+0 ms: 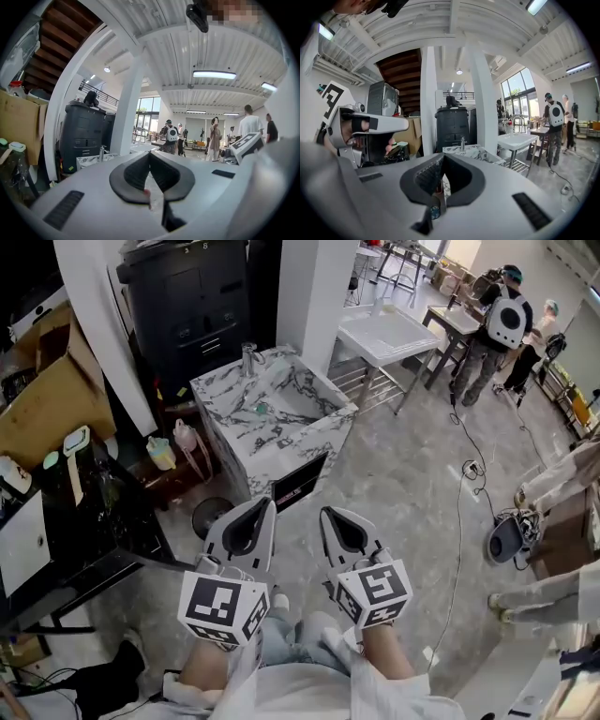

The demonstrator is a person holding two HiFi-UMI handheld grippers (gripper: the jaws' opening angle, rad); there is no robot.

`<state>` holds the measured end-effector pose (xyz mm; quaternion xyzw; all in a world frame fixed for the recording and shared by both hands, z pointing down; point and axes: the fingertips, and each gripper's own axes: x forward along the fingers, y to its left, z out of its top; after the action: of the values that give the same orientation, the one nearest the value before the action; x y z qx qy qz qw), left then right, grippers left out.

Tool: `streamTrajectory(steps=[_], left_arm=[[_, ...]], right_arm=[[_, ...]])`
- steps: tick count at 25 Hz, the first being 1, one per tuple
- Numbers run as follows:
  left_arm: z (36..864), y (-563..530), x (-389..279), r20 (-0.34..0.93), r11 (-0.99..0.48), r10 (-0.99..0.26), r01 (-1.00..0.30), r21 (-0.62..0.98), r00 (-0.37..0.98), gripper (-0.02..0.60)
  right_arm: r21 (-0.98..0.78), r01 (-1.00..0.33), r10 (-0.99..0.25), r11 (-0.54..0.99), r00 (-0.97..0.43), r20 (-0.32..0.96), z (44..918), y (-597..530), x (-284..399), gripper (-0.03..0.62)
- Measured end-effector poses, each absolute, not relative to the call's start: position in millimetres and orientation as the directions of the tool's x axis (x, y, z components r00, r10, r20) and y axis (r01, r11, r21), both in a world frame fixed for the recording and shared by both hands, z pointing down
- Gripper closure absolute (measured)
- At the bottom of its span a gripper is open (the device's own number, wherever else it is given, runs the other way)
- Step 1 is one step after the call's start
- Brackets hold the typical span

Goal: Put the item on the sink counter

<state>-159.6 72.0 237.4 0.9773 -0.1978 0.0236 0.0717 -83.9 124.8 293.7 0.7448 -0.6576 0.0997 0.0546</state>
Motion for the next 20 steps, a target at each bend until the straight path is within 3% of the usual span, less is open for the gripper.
streamTrajectory(steps=[11, 20], left_arm=[[243, 28, -141, 0.062, -0.904, -0.398, -0.403, 0.14, 0.915, 0.566], [248, -37, -71, 0.055, -0.876, -0.463, -0.466, 0.124, 0.885, 0.566]], right_arm=[[-0.047, -0.989, -0.965, -0.138, 0.124, 0.232, 303, 81, -52, 0.585], [-0.048, -0.997, -0.972, -0.067, 0.055, 0.227, 314, 9, 22, 0.585]])
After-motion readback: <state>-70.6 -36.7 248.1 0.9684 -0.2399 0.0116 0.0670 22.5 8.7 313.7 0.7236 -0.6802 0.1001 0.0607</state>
